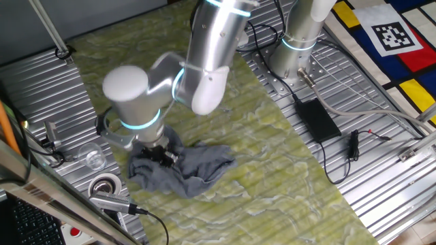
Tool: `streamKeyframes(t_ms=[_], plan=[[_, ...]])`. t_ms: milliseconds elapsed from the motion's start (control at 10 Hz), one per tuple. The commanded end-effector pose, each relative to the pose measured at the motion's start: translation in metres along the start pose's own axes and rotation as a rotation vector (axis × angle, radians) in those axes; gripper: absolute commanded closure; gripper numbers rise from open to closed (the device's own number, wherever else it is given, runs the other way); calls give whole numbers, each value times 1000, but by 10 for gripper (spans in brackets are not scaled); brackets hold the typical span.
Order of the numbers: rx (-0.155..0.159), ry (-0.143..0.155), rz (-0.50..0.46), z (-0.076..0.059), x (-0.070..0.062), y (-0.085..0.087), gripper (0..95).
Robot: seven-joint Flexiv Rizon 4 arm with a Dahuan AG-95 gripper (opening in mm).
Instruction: Clean the table with a cloth
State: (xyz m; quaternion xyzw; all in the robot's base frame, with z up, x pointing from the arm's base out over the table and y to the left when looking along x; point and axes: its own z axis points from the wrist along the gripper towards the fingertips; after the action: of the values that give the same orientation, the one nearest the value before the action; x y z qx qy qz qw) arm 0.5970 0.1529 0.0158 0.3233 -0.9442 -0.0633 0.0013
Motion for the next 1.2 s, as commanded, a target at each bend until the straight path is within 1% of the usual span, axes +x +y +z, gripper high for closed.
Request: streamKeyframes(t_ms=[100, 300, 400, 500, 700, 900, 1000, 1200], plan=[[-1, 4, -44, -6, 20, -5, 950], [-3, 2, -58, -5, 41, -3, 950], [-5, 2, -62, -5, 47, -2, 950], [-8, 0, -64, -5, 62, 4, 950], [-15, -3, -40, -3, 78, 16, 950], [-31, -22, 9, 4, 94, 41, 950], [-38, -29, 34, 5, 100, 52, 950], [-42, -30, 74, 6, 105, 68, 950]])
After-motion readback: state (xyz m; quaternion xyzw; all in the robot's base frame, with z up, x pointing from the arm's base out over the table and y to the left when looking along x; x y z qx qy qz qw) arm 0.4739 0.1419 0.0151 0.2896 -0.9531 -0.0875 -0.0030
